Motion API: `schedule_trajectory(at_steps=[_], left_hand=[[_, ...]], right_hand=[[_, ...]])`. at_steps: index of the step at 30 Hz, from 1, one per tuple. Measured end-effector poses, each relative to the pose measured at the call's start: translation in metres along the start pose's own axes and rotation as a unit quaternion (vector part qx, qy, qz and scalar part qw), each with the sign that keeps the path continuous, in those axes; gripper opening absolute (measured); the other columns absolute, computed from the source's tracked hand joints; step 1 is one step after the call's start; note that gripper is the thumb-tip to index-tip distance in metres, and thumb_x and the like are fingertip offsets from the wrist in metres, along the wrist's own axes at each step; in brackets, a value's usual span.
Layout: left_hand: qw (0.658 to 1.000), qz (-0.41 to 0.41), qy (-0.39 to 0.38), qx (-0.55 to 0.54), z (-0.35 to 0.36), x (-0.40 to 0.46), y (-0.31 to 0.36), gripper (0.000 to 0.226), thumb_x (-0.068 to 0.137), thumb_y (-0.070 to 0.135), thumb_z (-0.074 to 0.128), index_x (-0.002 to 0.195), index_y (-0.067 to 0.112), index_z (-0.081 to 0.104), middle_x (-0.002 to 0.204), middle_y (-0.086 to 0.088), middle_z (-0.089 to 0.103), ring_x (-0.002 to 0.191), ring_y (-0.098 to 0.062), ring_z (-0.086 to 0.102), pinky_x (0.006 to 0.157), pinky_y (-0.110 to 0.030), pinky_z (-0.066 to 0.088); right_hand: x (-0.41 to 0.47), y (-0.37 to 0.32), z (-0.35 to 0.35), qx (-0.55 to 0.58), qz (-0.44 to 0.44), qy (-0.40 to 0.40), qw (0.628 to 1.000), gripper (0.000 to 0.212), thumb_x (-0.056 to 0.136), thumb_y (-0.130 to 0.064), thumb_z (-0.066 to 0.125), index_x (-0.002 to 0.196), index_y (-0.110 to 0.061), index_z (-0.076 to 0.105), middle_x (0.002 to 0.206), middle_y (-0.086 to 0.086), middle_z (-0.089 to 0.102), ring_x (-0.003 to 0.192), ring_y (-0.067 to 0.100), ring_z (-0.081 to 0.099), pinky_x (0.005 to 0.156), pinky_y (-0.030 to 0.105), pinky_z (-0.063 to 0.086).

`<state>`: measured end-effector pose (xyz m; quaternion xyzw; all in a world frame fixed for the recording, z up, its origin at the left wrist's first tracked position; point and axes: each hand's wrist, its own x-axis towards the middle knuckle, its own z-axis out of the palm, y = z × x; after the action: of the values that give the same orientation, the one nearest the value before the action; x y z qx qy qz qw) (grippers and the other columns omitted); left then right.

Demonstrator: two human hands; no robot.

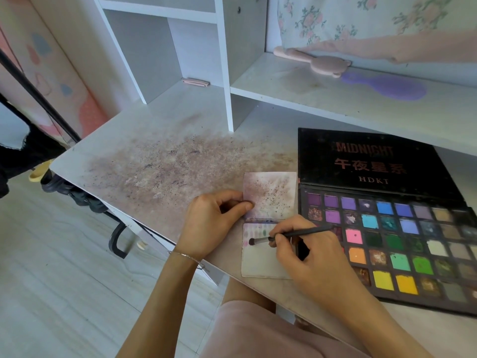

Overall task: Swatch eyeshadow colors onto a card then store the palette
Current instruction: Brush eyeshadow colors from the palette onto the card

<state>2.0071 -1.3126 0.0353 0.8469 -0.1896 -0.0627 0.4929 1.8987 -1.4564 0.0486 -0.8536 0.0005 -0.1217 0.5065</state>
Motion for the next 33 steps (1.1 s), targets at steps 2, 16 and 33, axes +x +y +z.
schedule_trajectory(at_steps=[2, 16, 33], left_hand=[[1.000, -0.001, 0.000, -0.001, 0.000, 0.000, 0.000, 0.011, 0.079, 0.021, 0.069, 0.088, 0.016, 0.073, 0.079, 0.000, 0.073, 0.075, -0.016, 0.066, 0.075, -0.042, 0.052], [1.000, -0.003, -0.001, 0.001, 0.000, -0.001, 0.002, 0.010, 0.078, 0.021, 0.069, 0.088, 0.021, 0.073, 0.079, 0.005, 0.072, 0.075, -0.011, 0.066, 0.076, -0.037, 0.053], [1.000, -0.004, 0.001, 0.016, -0.001, 0.000, 0.003, 0.016, 0.081, 0.024, 0.067, 0.080, 0.040, 0.068, 0.077, 0.020, 0.068, 0.076, 0.001, 0.064, 0.073, -0.023, 0.051]], right_hand=[[-0.001, 0.001, 0.000, 0.001, 0.000, -0.004, 1.000, 0.010, 0.078, -0.016, 0.050, 0.078, -0.020, 0.059, 0.072, -0.008, 0.060, 0.071, 0.006, 0.055, 0.060, 0.009, 0.041], [0.001, 0.003, 0.000, 0.010, -0.021, 0.045, 0.999, 0.017, 0.081, -0.017, 0.050, 0.080, -0.033, 0.056, 0.077, -0.013, 0.060, 0.074, 0.003, 0.056, 0.061, 0.009, 0.041], [-0.041, 0.018, -0.065, 0.001, 0.021, 0.269, 0.963, 0.019, 0.080, -0.012, 0.049, 0.080, -0.029, 0.057, 0.084, -0.020, 0.063, 0.079, -0.001, 0.059, 0.064, 0.007, 0.046]])
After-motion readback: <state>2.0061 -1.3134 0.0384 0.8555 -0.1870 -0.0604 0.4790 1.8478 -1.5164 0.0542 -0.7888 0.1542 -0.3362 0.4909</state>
